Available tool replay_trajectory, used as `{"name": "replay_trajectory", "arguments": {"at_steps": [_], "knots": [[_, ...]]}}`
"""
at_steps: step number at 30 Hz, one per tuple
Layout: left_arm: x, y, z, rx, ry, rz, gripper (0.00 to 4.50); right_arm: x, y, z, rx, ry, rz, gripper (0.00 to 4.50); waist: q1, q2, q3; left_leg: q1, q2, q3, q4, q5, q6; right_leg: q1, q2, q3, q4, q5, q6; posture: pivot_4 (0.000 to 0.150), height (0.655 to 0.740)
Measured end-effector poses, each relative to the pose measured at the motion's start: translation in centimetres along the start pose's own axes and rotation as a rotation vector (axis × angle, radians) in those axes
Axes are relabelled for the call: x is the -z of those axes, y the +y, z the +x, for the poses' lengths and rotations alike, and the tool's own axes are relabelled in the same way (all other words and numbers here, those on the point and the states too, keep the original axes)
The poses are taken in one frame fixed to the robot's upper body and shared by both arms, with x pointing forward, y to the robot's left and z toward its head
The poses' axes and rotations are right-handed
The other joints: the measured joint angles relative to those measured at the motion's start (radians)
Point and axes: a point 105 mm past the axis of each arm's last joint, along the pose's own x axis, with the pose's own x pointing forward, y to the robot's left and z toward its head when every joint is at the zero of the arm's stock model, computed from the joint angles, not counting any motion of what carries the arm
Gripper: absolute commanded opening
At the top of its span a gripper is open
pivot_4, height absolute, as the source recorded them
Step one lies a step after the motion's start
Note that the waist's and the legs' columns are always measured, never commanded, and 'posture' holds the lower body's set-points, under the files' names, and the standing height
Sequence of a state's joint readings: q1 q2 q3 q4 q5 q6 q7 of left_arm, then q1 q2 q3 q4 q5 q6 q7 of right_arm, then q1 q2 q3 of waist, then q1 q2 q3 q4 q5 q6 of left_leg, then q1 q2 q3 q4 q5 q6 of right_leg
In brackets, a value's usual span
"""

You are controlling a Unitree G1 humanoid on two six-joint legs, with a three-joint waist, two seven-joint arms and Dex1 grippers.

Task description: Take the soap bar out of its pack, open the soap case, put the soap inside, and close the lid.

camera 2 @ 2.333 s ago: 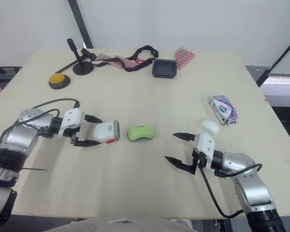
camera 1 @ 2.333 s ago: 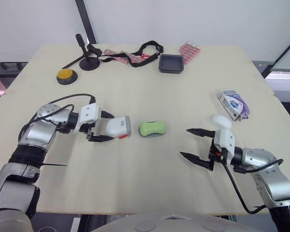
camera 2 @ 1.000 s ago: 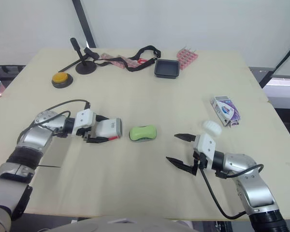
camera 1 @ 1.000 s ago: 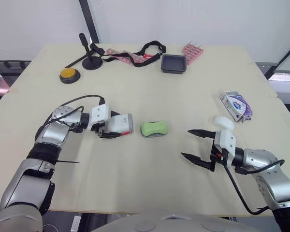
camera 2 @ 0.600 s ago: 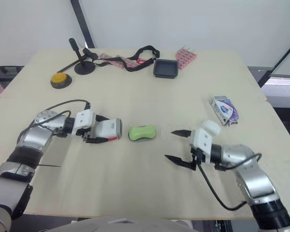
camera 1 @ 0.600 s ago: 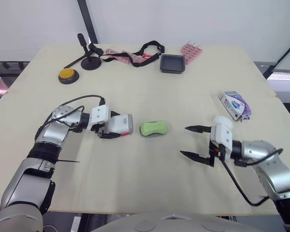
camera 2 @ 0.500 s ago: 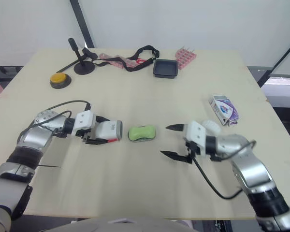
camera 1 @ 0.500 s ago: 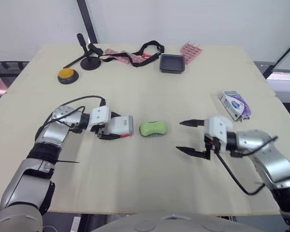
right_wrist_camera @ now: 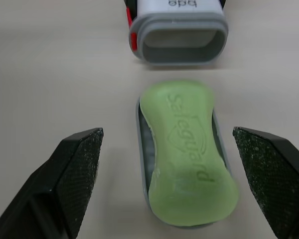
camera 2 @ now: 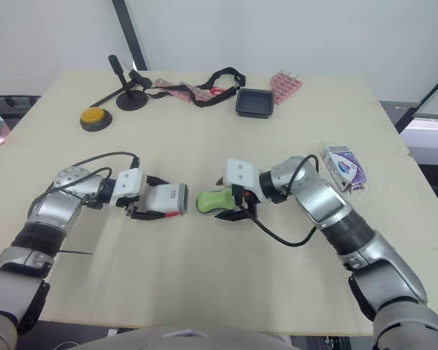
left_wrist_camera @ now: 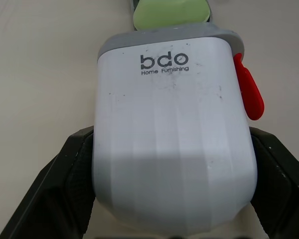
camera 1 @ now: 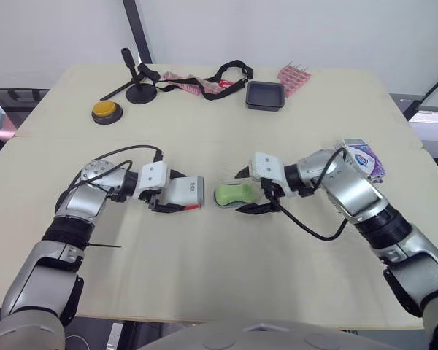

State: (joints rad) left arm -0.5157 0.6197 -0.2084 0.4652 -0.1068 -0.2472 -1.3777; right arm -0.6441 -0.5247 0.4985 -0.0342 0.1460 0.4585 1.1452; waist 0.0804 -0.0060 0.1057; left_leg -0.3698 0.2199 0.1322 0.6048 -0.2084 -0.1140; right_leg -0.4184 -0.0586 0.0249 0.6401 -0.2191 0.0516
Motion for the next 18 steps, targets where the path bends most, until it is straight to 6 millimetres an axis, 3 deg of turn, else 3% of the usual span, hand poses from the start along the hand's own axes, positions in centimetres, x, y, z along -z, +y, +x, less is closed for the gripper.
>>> {"name": "replay_trajectory", "arguments": {"at_steps": [18], "knots": [[-0.1,-0.2,0.1,-0.003,-0.011,0.003,3.50,1.6,-1.4,2.5,-0.009,0.052,0.071,4.50,-0.003,0.000,0.000,0.000,0.000,0.000,0.001,0.000,0.000,-0.001,0.000,0.000,0.002,0.000,0.000,0.150,0.7400]]}}
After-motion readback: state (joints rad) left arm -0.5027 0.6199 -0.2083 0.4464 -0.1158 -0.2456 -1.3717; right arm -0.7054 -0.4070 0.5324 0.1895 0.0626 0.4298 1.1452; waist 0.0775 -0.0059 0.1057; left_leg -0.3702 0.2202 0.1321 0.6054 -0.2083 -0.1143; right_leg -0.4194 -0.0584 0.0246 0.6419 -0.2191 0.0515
